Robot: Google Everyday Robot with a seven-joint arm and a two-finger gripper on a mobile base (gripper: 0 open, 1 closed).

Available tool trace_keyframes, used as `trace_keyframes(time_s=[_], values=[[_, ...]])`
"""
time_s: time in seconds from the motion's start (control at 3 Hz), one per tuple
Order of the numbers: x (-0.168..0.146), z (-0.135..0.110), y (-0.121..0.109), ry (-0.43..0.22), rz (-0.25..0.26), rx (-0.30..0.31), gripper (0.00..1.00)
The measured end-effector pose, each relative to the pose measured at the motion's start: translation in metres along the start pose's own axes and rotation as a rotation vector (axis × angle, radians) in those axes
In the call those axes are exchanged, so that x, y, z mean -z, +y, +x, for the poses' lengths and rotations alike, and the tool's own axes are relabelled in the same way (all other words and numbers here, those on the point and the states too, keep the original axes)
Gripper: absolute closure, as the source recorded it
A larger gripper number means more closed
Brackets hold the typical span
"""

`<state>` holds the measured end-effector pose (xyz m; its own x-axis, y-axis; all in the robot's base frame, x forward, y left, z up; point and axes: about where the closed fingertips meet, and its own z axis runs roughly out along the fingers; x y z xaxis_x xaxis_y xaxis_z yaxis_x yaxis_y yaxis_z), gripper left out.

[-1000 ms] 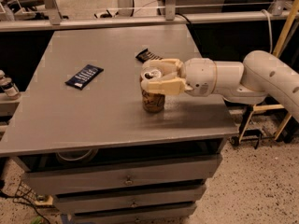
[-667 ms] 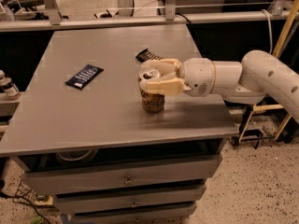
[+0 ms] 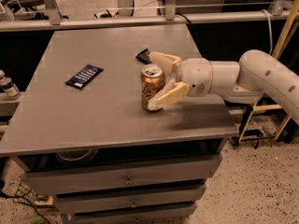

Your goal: Place orange can upright

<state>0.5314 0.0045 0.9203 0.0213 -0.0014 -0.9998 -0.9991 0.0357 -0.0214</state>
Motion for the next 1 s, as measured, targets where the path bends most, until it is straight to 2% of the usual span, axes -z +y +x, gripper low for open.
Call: trace_keyframes(time_s=[0.67,1.0], values=[[0.006,0.0,-0.002,0.013,-0.013,-0.003,0.0],[0.037,0.001,-0.008,0.086,0.005,-0.009,0.0]])
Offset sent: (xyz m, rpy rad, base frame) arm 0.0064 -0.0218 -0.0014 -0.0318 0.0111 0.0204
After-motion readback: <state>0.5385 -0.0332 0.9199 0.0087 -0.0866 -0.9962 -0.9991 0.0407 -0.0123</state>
